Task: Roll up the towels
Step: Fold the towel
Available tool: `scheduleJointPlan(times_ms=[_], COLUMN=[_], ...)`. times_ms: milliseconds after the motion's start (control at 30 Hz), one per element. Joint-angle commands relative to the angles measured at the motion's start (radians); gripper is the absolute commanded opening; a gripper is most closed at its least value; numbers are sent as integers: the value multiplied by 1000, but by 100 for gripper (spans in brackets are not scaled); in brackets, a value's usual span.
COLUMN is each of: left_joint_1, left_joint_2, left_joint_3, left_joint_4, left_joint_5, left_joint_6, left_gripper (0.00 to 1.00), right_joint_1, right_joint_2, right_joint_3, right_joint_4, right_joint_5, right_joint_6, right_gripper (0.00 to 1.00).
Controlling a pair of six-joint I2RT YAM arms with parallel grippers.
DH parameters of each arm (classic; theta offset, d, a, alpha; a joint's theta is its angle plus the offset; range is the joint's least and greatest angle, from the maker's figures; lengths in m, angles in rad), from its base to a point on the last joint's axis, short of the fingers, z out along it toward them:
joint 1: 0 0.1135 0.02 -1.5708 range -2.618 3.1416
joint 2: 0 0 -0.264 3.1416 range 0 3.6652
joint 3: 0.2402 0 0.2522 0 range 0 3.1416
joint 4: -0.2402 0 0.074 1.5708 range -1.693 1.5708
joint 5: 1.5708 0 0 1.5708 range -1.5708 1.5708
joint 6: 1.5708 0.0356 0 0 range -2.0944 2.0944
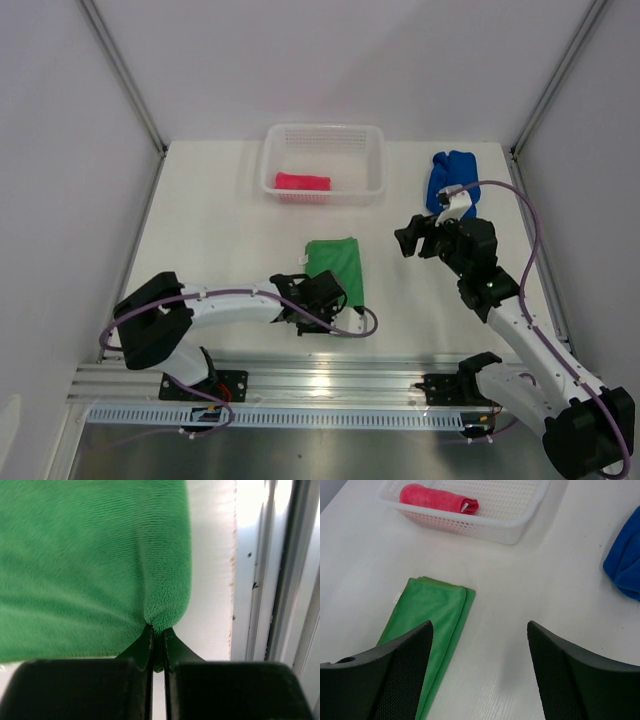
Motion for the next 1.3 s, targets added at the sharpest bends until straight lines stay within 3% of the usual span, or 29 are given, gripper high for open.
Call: scheduleJointPlan(times_ms=[0,133,267,367,400,533,800,1000,1067,1167,1200,1267], left_joint_1=[67,150,221,284,298,351,370,382,387,390,390,394], left_joint_2=[-72,-94,-103,-114,-114,-114,-102,-100,-100,-103,-105,-108], left_joint_3=[17,66,139,156,164,178,170,178,178,181,181,187], left_joint_4=[-73,-139,-204,-219,-222,-224,-213,-222,-225,-230,-234,-251], left_joint_5=[58,150,242,279,307,333,370,373,376,386,388,399], left_joint_6=[-10,-12,4,10,10,5,-15,-15,-15,-18,-16,-16], left_gripper=[1,1,1,1,1,1,1,1,1,1,1,1], right_joint_1=[0,2,14,96,129,258,449,488,489,489,489,489], right_joint_2=[-25,8,-18,-58,-64,-61,98,236,262,285,311,337], right_joint_3=[-39,-68,-140,-198,-207,-243,-266,-215,-204,-194,-183,-146], right_joint_4=[115,132,219,219,200,105,228,221,222,236,206,177], right_joint_5=[-87,-179,-392,-450,-440,-432,-356,-331,-293,-309,-317,-351], right_joint_6=[-53,-76,-140,-310,-428,-593,-572,-585,-585,-582,-591,-596], right_gripper=[78,75,73,73,74,78,83,83,79,60,47,32])
